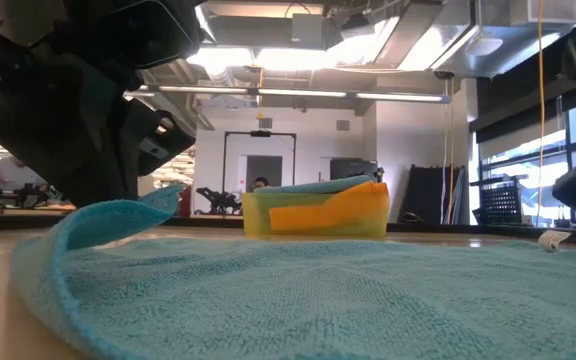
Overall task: Fold microfiber towels
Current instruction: Fold the blue microfiber cloth
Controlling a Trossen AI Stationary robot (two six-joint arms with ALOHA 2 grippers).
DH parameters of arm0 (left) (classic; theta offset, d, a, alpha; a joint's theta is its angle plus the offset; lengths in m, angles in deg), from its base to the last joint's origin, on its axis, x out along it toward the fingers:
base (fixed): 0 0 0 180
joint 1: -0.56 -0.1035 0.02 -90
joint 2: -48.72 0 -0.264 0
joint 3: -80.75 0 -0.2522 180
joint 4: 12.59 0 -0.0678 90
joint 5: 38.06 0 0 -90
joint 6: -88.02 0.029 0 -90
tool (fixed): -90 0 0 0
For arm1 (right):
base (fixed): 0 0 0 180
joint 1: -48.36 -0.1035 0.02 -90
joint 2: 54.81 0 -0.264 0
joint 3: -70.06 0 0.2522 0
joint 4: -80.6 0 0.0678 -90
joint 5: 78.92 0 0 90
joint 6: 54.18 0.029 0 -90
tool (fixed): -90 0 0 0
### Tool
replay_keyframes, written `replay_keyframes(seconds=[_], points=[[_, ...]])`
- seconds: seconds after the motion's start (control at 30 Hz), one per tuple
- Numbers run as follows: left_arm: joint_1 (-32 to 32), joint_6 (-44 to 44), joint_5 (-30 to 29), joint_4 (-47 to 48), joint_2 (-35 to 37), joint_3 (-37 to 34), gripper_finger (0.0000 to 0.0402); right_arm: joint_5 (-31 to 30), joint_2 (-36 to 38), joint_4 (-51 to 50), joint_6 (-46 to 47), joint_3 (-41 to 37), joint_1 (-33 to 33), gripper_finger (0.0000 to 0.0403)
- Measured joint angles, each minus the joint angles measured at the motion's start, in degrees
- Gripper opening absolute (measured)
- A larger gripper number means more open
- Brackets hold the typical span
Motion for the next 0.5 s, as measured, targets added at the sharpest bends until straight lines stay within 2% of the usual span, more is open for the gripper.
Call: replay_keyframes(seconds=[0.07,0.17,0.27,0.33,0.5], points=[[0.1,-0.9,-0.3,0.0,0.0,0.0,0.0,-0.6,0.0,0.3,-1.1,0.0,0.0,0.0014],[0.5,-2.4,-1.4,0.0,0.1,0.0,0.0,-3.6,0.1,0.6,-1.2,0.0,-0.5,0.0008],[1.6,-3.1,-4.3,1.0,1.7,0.0,0.0,-9.4,1.7,-0.5,-1.1,0.0,-2.0,0.0005],[2.8,-3.6,-8.2,2.9,3.8,0.0,0.0,-14.4,3.5,-2.1,-0.9,-0.2,-3.4,0.0004],[6.8,-8.9,-22.8,13.8,11.0,0.0,0.0,-28.9,9.6,-3.3,3.7,-5.0,-8.1,0.0003]])
